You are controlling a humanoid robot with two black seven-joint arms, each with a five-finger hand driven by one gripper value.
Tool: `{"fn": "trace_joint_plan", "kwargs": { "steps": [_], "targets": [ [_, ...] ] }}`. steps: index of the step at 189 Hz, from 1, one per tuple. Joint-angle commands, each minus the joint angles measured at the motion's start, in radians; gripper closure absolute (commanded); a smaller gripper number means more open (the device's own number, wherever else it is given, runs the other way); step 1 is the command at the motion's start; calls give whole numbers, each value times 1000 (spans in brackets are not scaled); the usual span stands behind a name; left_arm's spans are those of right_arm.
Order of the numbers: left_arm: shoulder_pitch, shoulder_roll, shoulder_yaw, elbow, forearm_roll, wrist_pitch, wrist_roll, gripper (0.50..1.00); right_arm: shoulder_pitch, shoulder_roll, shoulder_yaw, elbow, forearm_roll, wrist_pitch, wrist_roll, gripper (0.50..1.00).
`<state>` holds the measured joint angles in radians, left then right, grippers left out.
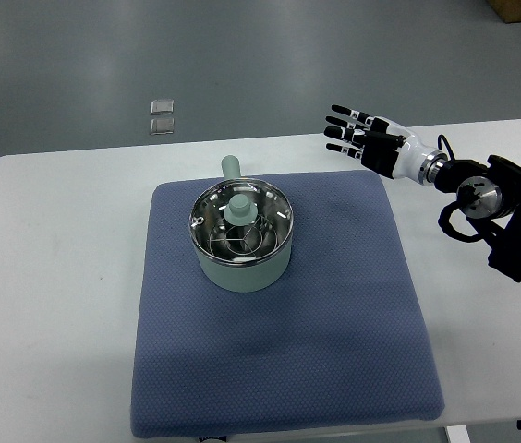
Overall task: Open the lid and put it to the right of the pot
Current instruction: 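Move the right hand over the pot toward the lid knob, then lower the right hand fingers around the mint-green lid knob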
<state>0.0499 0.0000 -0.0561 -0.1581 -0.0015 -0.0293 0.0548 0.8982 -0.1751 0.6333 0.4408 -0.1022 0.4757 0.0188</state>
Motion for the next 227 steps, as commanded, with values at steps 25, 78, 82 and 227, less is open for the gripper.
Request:
{"fn": "trace_joint_plan", "kwargs": {
  "steps": [25, 78, 82, 227],
  "targets": [
    [-1, 0, -2, 2, 0, 8, -7, 500, -1, -1, -18, 4, -8, 8, 33, 558],
    [-1, 0, -1, 0, 0, 0, -7, 500, 97, -9, -21, 58, -444, 11, 202, 560],
    [-1, 0, -1, 0, 0, 0, -7, 500, 97, -9, -21, 58, -444, 11, 202, 560],
    [1, 0, -1, 2, 0, 0, -7, 500, 591, -14, -656, 331, -1275, 14, 460, 564]
  ]
}}
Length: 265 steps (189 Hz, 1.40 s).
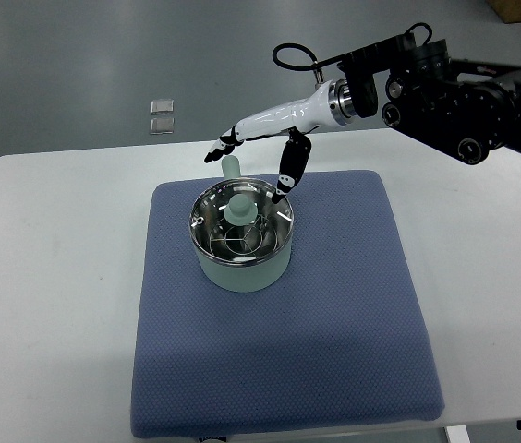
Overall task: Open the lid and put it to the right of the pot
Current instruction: 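Lower the right hand fingers around the mint-green lid knob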
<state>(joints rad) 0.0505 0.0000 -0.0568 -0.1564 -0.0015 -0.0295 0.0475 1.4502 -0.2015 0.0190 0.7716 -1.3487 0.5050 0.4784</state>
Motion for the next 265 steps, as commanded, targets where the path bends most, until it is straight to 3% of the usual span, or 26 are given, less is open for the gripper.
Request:
{"fn": "trace_joint_plan", "kwargs": {
  "steps": [1, 22, 105, 109, 172, 217, 265],
  "targets": [
    [0, 0, 0, 0, 0, 0, 0, 500, 44, 16, -45, 0, -35, -19, 0, 566],
    [0, 0, 0, 0, 0, 0, 0, 500, 49, 65, -76, -2, -78, -63, -1, 570],
    [0, 0, 0, 0, 0, 0, 0, 500, 26, 90, -94, -5, -86, -74, -11, 597],
    [-1, 0, 0, 0, 0, 0, 0, 500, 21, 90, -100, -8, -87, -74, -11, 625],
    [0, 0, 0, -3, 0, -1, 0, 500, -1, 88, -119, -11, -87, -111, -11, 673],
    [-1, 0, 2, -3, 0, -1, 0, 500, -5, 82, -116, -11, -86, -131, -9, 771],
    [0, 0, 0, -3, 0, -1, 0, 500, -30, 77, -105, -9, -83, -145, -6, 775]
  ]
}}
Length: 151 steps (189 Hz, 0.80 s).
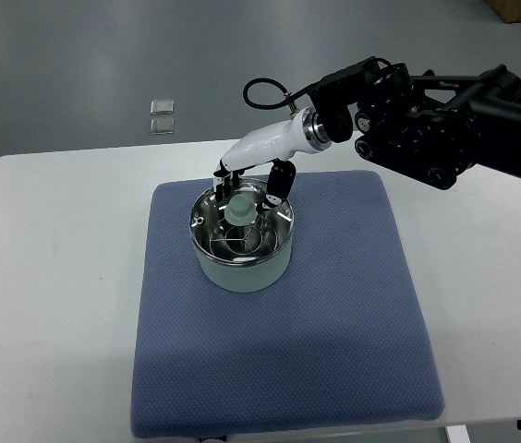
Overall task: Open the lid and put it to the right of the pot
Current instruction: 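Lower the right hand fingers around the mint-green lid knob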
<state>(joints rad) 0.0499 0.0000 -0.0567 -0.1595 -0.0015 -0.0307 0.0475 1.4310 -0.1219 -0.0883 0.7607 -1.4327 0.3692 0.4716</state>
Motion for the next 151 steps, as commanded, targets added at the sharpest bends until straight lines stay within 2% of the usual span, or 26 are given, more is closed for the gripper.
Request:
{"fn": "trace_joint_plan", "kwargs": {
  "steps": [1, 44, 59, 151],
  "targets": [
    [1, 0, 0, 2, 0, 0, 0, 500, -12, -2, 2, 2, 2, -10, 1, 775],
    [1, 0, 1, 0, 0, 0, 0, 500, -32, -5, 4, 2, 8, -27, 4, 777],
    [1, 0, 1, 0, 0, 0, 0, 500, -37, -7, 5, 2, 14, -29, 7, 812],
    [-1, 0, 1, 0, 0, 0, 0, 500, -38, -7, 7, 6, 20, -39, 24, 812]
  ]
}}
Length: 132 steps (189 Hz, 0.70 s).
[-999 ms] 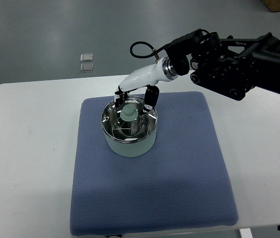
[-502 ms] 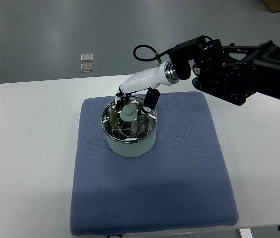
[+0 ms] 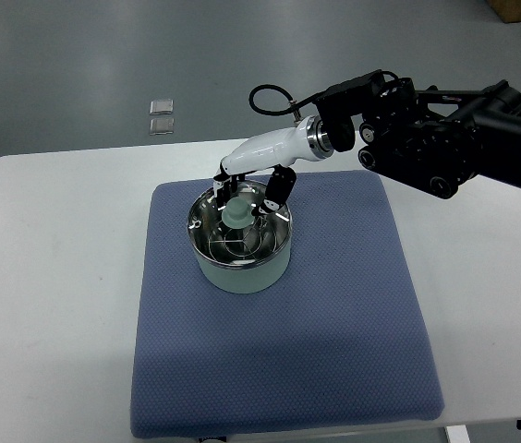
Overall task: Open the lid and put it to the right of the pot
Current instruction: 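Lower the right hand fingers around the mint-green lid knob, then close the right hand fingers to grip the lid knob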
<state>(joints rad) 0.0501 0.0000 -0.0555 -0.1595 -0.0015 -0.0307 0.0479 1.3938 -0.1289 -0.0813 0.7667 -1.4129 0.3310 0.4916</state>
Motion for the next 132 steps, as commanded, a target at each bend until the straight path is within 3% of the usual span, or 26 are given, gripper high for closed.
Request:
{"fn": "trace_joint_plan", "kwargs": {
  "steps": [1, 95, 132],
  "targets": [
    [-1, 0, 0, 0, 0, 0, 0, 500, -1, 0, 0, 0, 0, -1, 4, 812],
    [-1, 0, 0, 0, 0, -1, 0, 500, -4, 2, 0, 0, 0, -15, 12, 812],
    [-1, 0, 0, 0, 0, -1, 0, 500, -2, 2, 0, 2, 0, -15, 15, 842]
  ]
}}
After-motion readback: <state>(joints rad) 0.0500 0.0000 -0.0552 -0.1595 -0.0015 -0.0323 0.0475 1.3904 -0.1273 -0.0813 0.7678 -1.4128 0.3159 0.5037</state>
